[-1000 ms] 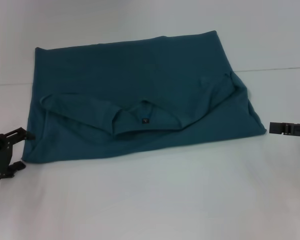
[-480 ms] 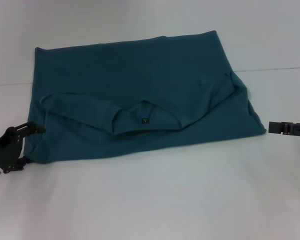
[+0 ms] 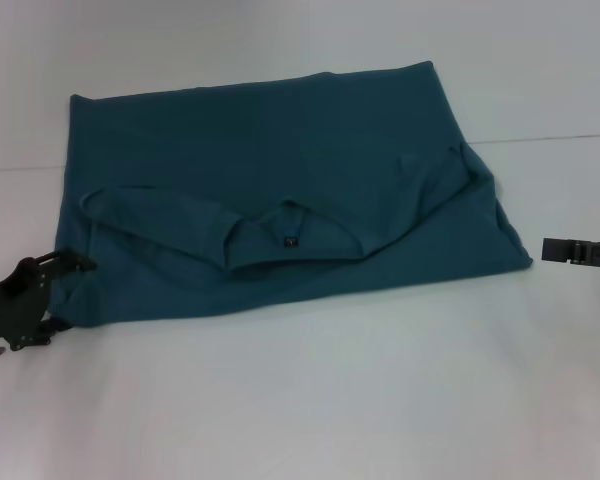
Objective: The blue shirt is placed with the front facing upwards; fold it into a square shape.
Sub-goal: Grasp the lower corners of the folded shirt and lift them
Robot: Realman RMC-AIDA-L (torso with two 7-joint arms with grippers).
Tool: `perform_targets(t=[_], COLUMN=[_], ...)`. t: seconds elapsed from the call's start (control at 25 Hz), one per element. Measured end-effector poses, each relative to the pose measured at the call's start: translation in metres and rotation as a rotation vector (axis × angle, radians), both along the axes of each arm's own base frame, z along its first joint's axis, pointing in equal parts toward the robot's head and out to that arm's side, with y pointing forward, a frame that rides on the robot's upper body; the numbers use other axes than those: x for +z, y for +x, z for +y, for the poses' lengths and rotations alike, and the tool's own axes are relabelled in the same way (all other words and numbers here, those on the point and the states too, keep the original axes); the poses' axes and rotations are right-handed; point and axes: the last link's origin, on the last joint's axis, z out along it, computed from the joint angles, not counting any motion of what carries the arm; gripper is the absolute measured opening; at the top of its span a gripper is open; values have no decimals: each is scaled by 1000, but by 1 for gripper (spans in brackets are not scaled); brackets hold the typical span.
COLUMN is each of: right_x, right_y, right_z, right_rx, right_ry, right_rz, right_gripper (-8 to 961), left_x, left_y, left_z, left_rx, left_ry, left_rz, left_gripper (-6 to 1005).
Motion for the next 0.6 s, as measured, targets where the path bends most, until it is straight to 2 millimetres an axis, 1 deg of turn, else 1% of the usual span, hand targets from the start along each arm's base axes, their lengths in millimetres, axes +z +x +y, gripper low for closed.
perform_targets(t=[0.12,0.32,0.6], right_x=[0,1,2], right_y=[0,0,2], right_z=[0,0,-2], right_rx=[0,-1,-6], right_ry=[1,4,10], right_rz=[1,2,5], right_gripper=[902,901,900], left_x=[-1,0,-1], left_y=[1,8,7], left_z=[-1,4,4], left_rx=[-9,-50,-44], left_ry=[-8,-21,-20], left_rz=[-2,9,8], left_gripper=[841,831,621])
